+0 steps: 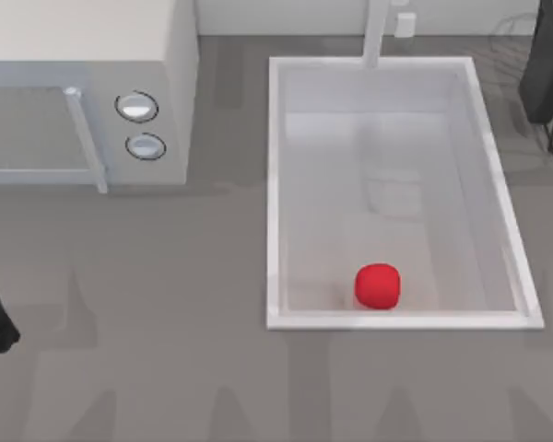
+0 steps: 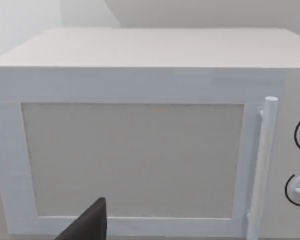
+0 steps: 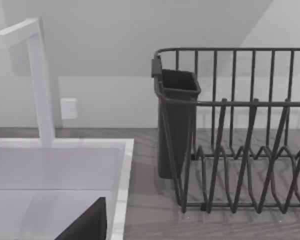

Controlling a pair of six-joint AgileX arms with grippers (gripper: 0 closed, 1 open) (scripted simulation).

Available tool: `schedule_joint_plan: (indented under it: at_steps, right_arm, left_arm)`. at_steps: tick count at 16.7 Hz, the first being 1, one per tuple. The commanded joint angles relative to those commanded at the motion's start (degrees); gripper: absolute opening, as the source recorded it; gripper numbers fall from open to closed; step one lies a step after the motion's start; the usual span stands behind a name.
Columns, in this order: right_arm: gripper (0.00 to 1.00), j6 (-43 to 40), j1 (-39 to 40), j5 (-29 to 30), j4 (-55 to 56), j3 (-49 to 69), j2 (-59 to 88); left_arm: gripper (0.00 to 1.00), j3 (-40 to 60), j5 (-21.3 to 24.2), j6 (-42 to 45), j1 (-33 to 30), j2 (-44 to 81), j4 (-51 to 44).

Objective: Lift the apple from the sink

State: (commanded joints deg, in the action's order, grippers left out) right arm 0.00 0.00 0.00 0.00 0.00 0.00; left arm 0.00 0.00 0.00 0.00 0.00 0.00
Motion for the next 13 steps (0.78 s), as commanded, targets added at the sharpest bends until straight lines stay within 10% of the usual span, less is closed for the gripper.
schedule_joint_plan:
  at_steps: [13]
  right_arm:
    - [1.00, 4.91, 4.74, 0.03, -9.76, 14.96, 16.70]
  left_arm:
    - [1.00, 0.00, 0.00, 0.00, 0.00, 0.00, 0.00]
